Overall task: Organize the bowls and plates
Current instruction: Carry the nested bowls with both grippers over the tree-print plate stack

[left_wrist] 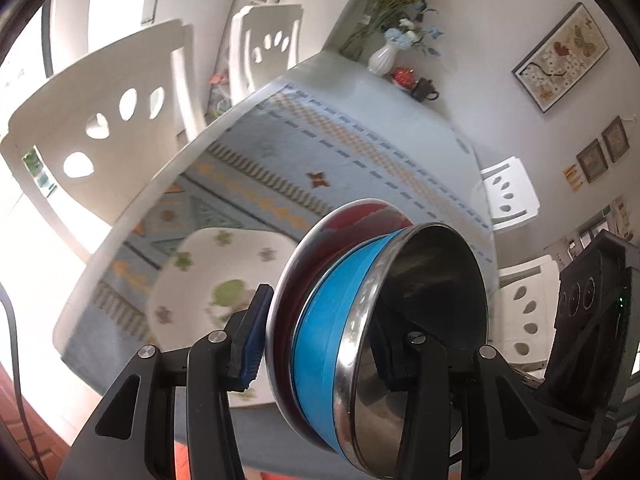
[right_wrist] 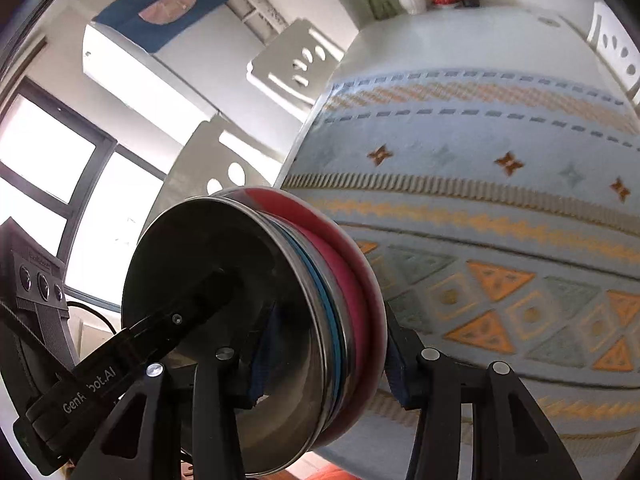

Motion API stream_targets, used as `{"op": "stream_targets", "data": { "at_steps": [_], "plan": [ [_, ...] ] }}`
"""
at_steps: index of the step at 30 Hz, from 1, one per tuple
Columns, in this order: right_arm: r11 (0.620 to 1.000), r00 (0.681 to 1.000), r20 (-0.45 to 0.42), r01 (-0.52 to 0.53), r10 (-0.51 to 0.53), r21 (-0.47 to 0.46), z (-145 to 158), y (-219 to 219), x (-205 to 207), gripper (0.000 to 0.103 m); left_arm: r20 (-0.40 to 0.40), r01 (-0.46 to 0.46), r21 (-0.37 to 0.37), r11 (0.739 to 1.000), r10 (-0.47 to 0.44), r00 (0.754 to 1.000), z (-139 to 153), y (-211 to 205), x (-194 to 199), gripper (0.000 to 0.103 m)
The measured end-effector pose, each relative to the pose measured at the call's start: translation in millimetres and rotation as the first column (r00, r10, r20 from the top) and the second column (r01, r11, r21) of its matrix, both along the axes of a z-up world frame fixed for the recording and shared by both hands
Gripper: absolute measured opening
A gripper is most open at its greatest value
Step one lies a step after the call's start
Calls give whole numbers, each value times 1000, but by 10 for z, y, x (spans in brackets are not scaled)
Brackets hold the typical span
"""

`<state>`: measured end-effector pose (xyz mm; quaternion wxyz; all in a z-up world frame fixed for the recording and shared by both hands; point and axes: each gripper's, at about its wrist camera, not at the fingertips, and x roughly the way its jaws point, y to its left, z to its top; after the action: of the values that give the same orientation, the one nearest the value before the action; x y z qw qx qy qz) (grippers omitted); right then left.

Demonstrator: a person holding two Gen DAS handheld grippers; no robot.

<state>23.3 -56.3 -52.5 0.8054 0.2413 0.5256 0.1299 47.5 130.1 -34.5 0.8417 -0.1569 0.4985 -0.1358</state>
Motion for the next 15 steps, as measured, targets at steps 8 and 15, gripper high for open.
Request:
{"op": "stream_targets", "data": {
  "at_steps": [8,15],
  "plan": [
    [998,990,-139,28,-36,-61,-473,501,135,47,-114,38,-58,998,-45,992,-573,491,201,41],
    [991,972,-218,69,-94,-117,-731,662,283,47,-174,97,-93,991,-112,978,-894,607,406,41]
  ]
}}
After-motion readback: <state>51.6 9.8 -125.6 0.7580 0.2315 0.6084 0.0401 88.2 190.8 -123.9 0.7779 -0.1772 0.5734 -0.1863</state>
